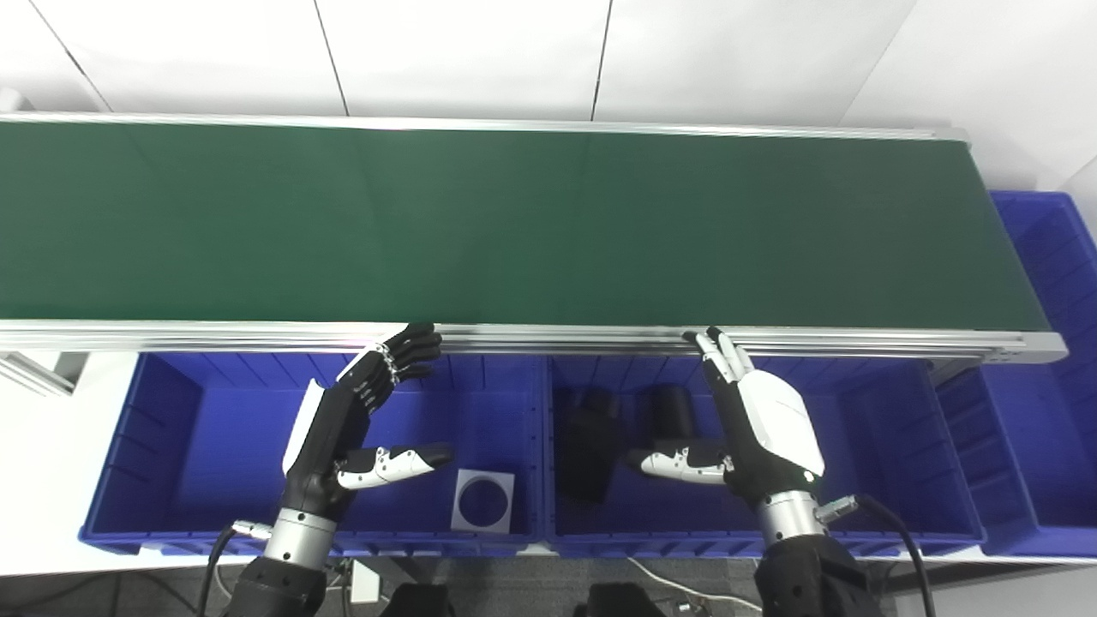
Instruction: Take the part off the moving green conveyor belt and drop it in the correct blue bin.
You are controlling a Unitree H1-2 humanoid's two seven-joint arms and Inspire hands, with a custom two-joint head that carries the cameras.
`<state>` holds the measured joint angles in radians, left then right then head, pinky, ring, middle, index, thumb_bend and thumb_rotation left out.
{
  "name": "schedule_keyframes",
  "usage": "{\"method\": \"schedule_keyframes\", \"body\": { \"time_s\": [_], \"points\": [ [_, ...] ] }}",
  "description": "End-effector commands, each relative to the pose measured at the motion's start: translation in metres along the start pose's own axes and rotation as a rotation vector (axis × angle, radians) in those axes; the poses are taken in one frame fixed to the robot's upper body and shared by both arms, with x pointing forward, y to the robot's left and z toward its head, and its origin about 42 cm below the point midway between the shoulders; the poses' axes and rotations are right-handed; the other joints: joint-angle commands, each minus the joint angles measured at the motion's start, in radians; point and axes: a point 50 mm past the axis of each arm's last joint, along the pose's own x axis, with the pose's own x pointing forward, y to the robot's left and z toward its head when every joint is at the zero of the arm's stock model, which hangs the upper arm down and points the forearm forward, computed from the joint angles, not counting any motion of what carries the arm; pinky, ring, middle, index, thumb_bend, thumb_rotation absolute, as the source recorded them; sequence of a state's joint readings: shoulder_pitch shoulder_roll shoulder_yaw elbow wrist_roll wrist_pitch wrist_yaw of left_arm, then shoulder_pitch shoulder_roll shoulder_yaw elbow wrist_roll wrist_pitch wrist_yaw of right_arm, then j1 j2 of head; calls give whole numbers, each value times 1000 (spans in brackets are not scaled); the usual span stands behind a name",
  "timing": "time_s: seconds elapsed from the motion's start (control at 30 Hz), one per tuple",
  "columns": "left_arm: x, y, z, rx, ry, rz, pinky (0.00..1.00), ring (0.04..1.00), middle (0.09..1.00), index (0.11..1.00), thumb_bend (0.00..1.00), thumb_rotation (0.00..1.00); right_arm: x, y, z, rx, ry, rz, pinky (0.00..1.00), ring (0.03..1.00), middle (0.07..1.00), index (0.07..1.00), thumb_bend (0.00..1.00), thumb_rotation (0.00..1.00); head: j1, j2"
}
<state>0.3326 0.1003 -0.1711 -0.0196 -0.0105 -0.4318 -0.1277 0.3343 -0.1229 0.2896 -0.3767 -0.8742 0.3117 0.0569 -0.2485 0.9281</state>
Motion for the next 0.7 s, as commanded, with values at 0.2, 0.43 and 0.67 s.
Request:
{"method": "schedule_keyframes", "body": {
  "time_s": [0.2, 0.43, 0.67],
  "points": [
    [10, -8, 11, 24, -80, -61, 758, 798, 821, 815, 881, 374, -13, 3, 9, 372, -214, -2, 842, 963, 1000, 999, 778, 398, 12, -3],
    [9, -11, 6, 14, -60, -70, 758, 800, 823, 826, 875, 360, -17, 6, -1, 662, -294, 85, 804, 908, 945, 976, 869, 408, 27, 1],
    [6, -11, 2, 3, -44, -55, 748, 791, 819, 829, 866, 340, -14, 8, -5, 731, -334, 123, 794, 865, 904, 953, 932, 358, 39, -1]
  ]
}}
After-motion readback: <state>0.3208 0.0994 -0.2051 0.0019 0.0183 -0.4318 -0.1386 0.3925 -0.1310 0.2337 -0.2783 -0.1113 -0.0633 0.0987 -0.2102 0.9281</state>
